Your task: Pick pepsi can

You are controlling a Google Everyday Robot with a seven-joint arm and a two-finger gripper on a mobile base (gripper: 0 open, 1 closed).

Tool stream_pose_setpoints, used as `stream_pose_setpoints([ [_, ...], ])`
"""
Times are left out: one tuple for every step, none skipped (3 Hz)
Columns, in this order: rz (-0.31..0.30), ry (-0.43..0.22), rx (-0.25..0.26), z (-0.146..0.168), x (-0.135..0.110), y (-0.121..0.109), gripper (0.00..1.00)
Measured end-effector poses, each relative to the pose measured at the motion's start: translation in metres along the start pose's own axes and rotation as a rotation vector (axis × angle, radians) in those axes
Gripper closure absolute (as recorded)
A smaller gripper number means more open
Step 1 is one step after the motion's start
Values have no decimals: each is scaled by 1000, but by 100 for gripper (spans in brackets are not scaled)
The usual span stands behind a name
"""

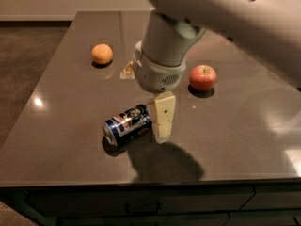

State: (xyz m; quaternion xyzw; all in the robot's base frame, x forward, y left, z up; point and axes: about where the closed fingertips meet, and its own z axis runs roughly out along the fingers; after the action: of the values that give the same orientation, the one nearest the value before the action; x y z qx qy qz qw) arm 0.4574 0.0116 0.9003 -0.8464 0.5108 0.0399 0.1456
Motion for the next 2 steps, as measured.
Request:
stream_pose_setpoints([
  [-68, 22, -59, 24, -13, 4, 0],
  [-103, 40, -98, 42, -20, 7, 0],
])
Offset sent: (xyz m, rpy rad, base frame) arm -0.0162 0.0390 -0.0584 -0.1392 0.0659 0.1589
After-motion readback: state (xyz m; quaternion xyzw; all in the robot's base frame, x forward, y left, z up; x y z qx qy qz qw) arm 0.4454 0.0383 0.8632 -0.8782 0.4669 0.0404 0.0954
